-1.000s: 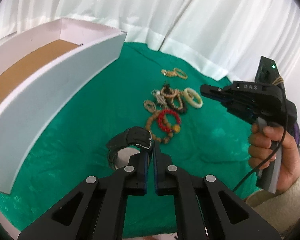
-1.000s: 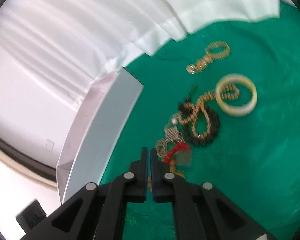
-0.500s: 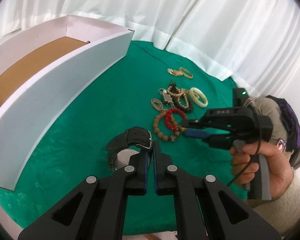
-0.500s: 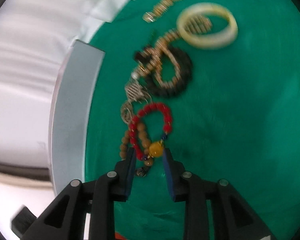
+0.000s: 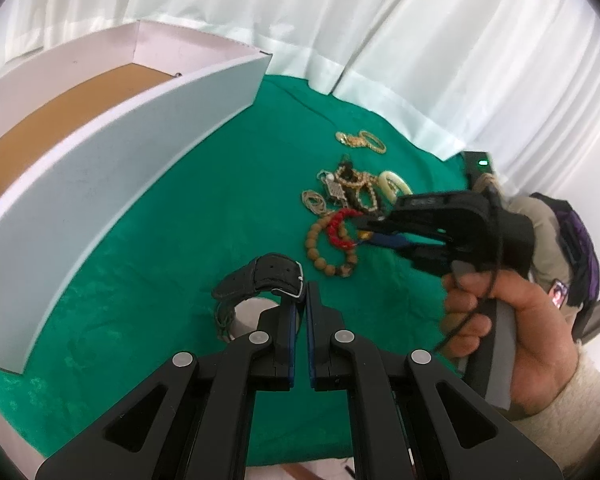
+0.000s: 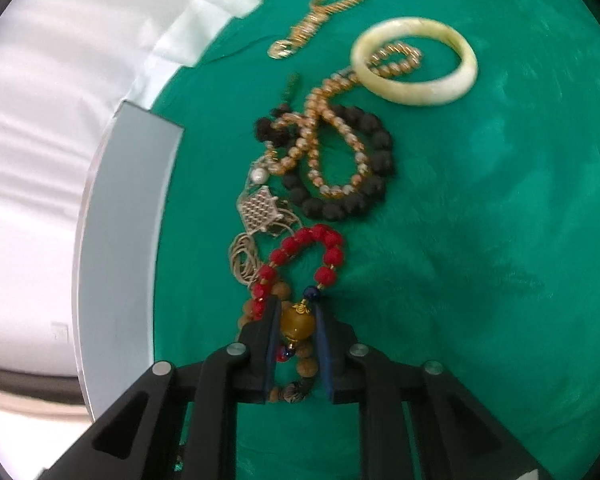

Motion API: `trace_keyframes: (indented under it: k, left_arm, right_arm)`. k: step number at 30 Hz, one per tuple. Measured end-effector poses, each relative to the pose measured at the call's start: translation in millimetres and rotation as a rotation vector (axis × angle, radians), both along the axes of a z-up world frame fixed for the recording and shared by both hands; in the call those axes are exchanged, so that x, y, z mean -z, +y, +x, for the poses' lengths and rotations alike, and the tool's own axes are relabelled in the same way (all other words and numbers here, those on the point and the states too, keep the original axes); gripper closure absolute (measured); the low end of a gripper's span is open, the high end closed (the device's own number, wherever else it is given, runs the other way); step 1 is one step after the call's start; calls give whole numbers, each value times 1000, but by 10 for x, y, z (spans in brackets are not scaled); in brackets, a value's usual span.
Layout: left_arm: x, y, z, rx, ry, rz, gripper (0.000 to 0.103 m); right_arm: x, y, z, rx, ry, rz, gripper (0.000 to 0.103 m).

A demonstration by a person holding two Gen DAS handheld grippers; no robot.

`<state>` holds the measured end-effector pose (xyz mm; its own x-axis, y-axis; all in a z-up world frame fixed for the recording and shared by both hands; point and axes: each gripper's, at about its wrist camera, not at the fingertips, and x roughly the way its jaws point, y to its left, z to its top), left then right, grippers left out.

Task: Organize jewelry
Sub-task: 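Lower the watch and red bracelet into the white box and open both tools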

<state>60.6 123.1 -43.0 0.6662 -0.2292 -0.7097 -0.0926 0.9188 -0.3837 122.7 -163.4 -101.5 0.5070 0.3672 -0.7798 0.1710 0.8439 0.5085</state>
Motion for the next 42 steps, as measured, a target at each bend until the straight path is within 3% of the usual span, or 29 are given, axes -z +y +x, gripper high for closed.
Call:
trace_keyframes:
  k: [6,10,15,19,23,29,32,33,34,36,37,42]
  left_arm:
    - [-282,136,-21,-11,-17,-24,101]
    - [-703,375,-71,-47,-52,-19,101]
    - [-1189,886,-171,-154,-116,66,101]
    - [-1233,1324,-182,-255,-101,129,101]
    - [-977,1742,-109,-336,-26,148,101]
    - [-399,2057,6,-396,109,149,100]
    - [-253,2093,23,-405,149,161,98]
    - [-231,2102,10,-407,155,167,88]
    - [-228,2089,-14,-404,154,172,67]
    - [-263,2052,-47,-407,135,207,35]
    - [-303,2024,-52,-409,116,232,29]
    - [-523,1914,-106,-431,13,332,13]
  right_arm:
    - [-722,135,-111,-138,-207,-86,86]
    - [-1209,367,-190,-242,-308,-135,86]
    - [-1845,1051,-76,-415,-429,-128,86]
    - [-2090,1671,21,-542,-481,-94,86]
    - [-1982,2270,204,-646,-480,-95,86]
    - [-1300,3023,486,-742,-378,-182,86]
    - [-1031,3144,521,-756,-323,-210,83]
    - [-990,3144,512,-752,-314,-219,80]
    - [-944,3145,503,-750,-301,-227,63]
    - [-909,3069,460,-733,-292,-225,43]
    - [-943,3032,428,-729,-296,-227,42]
    - [-1072,2639,189,-705,-360,-277,41]
